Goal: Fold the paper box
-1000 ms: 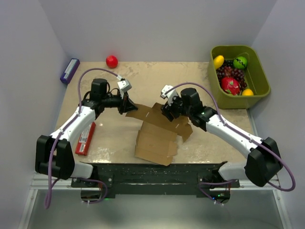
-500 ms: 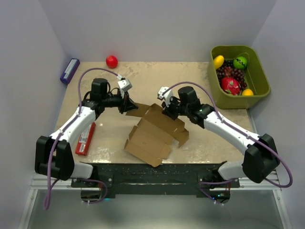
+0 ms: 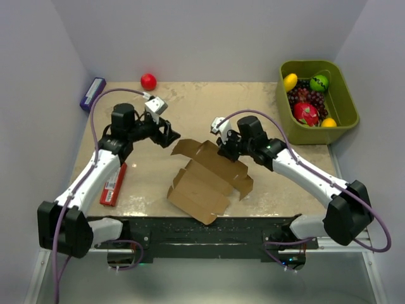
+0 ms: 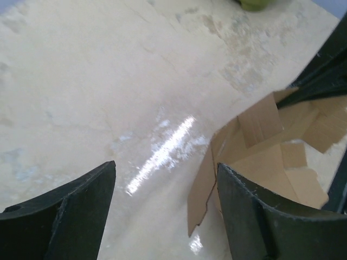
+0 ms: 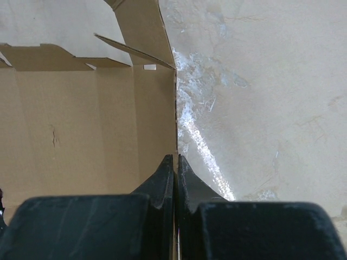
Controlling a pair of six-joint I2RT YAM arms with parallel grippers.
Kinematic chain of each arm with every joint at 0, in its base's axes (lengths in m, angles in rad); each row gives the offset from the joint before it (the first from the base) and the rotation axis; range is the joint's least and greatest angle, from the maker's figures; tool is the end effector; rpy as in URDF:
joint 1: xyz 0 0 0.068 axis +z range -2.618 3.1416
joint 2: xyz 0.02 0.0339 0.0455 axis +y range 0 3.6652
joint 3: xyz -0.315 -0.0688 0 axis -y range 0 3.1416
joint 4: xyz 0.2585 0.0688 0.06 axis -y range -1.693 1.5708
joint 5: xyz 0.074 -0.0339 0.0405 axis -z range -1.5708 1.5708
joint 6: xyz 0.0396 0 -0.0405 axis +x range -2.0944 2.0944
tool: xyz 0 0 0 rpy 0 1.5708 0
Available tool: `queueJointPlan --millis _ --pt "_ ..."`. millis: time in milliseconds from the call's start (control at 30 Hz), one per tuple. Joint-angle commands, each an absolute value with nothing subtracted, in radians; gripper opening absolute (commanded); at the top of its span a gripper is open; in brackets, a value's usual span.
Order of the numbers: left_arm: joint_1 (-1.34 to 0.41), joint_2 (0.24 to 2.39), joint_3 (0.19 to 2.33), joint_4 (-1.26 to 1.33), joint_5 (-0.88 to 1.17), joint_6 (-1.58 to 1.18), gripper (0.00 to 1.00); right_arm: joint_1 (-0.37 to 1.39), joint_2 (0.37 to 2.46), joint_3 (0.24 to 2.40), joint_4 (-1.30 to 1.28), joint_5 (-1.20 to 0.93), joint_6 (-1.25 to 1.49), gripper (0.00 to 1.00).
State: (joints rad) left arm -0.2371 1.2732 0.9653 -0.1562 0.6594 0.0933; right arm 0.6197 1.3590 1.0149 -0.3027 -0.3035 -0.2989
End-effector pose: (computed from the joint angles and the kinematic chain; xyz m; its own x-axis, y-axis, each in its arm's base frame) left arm 0.2726 -0.0908 0.3464 -0.3663 0.1643 -0.9159 0.7556 0.6270 -0.1897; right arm 0.2427 0.1877 0.3234 -0.2484 -0.5225 -0.8157 -0.8597 0.5070 -0.0629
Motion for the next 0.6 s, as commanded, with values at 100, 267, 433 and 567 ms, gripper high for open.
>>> queueJointPlan --millis 100,267,433,567 --pt "-0.386 0.970 0.841 0.040 0.318 -0.037 0.80 0.624 1.307 1.078 -0.365 -0.296 -0.305 0.00" --pt "-0.514 0.848 0.709 0.113 0.319 -0.210 0.80 0.632 1.345 1.109 -0.400 -0.278 -0.325 0.00" --pt "-0.564 0.830 0.548 0.202 0.348 -0.317 0.79 0.646 1.368 1.140 -0.445 -0.268 -0.333 0.00" --pt "-0.566 0.874 0.488 0.244 0.393 -0.345 0.76 0.655 1.345 1.137 -0.460 -0.265 -0.334 0.00"
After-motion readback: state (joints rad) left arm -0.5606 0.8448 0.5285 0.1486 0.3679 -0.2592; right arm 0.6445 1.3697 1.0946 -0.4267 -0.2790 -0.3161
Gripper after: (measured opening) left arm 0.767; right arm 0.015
